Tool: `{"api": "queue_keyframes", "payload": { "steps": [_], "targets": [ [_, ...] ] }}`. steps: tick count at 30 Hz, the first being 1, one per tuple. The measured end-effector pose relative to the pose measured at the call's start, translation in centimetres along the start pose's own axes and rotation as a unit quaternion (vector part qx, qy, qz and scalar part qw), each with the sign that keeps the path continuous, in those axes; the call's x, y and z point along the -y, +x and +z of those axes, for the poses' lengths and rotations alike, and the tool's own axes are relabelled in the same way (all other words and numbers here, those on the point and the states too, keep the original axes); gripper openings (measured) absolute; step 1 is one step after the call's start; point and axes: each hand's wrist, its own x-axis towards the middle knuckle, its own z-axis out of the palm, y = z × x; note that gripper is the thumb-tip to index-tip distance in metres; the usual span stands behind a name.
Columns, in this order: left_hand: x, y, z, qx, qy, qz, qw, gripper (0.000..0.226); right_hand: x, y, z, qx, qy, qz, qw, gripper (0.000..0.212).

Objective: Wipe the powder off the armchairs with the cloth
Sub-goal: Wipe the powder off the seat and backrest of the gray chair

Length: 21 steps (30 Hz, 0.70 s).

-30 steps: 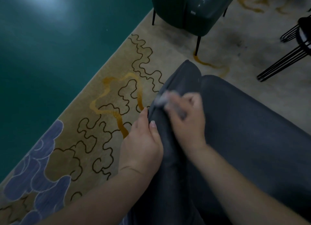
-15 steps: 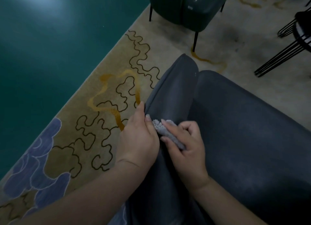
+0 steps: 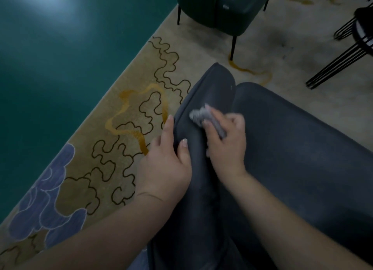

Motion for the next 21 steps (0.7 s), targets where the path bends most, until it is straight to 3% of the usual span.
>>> {"api": "queue_keyframes", "payload": {
  "steps": [3,6,10,12,15,17,19,21],
  "targets": [
    [-0.2,-0.1,0.0,-0.004,0.031,0.006,0.999,0.066,-1.0,6.4,0.9,-0.046,0.007,0.038,0.998,0.031],
    [-0.3,-0.3,-0.1,0.002,0.052,0.011,0.999,0.070,-0.9,6.0,1.2,-0.070,0.034,0.103,0.992,0.033],
    [-0.3,-0.1,-0.1,0.014,0.080,0.020,0.996,0.070,0.3,0.9,0.7,-0.010,0.053,-0.010,0.999,0.037],
    [-0.2,-0.1,0.0,0.016,0.085,0.013,0.996,0.070,0.1,3.4,0.9,-0.004,0.029,-0.029,0.999,0.035],
    [-0.2,0.0,0.0,0.016,0.082,0.009,0.996,0.069,-1.8,9.9,1.5,-0.057,0.001,0.048,0.997,0.029],
    [-0.1,-0.1,0.1,0.013,0.071,0.010,0.997,0.068,-3.8,11.9,1.6,-0.098,0.045,0.133,0.985,0.032],
    [-0.1,-0.1,0.1,0.011,0.068,0.009,0.998,0.068,-3.6,10.2,1.5,-0.120,0.059,0.201,0.970,0.020],
    [-0.1,0.0,0.1,0.013,0.070,0.009,0.997,0.068,-2.2,6.1,1.5,-0.107,0.060,0.212,0.969,0.024]
  ]
}}
